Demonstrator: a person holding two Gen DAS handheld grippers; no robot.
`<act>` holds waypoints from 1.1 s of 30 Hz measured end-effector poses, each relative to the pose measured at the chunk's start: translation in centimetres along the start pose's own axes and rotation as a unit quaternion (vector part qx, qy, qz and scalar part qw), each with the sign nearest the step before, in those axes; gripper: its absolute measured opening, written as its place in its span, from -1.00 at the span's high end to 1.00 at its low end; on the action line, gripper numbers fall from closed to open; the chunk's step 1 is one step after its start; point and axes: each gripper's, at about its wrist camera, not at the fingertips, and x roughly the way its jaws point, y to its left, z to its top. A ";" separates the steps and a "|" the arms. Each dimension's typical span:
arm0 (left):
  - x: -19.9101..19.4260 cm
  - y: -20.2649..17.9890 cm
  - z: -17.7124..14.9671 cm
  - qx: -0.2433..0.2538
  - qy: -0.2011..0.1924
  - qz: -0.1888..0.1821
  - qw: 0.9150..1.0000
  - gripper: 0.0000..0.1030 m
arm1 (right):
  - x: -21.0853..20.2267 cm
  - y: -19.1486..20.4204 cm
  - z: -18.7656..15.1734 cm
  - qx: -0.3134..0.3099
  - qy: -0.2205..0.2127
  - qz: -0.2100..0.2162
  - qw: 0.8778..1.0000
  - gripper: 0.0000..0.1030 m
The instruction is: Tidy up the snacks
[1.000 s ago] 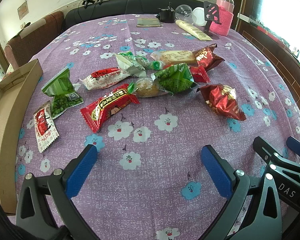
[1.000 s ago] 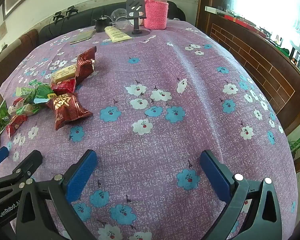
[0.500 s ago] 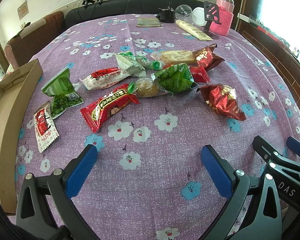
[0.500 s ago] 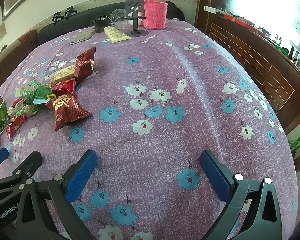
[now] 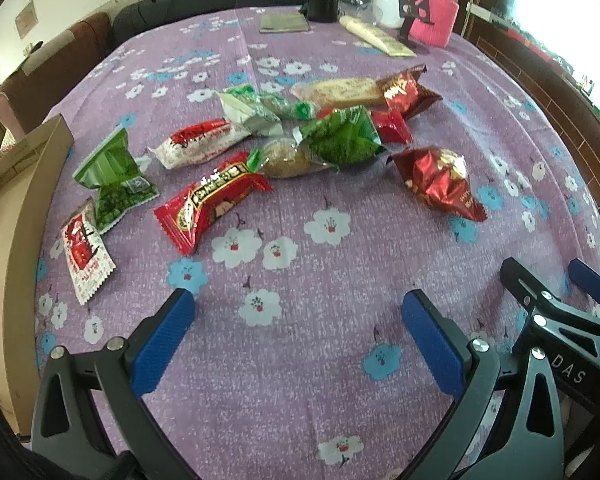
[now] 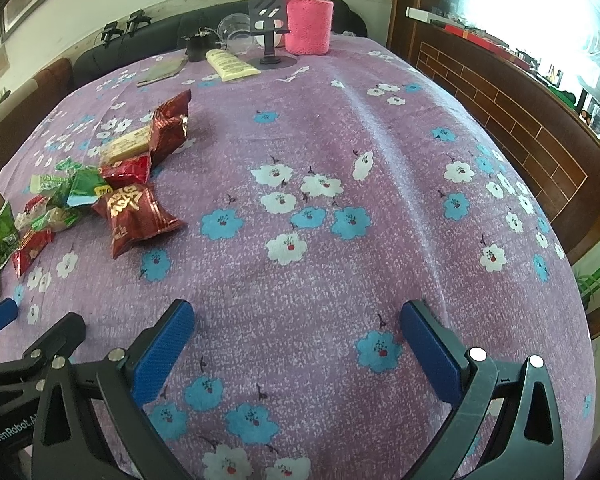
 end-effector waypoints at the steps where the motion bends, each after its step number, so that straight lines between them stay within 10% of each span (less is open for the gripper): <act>1: 0.0 0.0 0.0 0.001 0.005 0.000 1.000 -1.00 | 0.0 0.0 0.0 -0.001 0.004 0.000 1.000 -1.00; 33: -3.2 4.6 -0.3 0.030 0.073 -0.040 0.996 -0.68 | -0.9 0.6 -0.5 0.016 0.007 -0.044 0.999 -0.84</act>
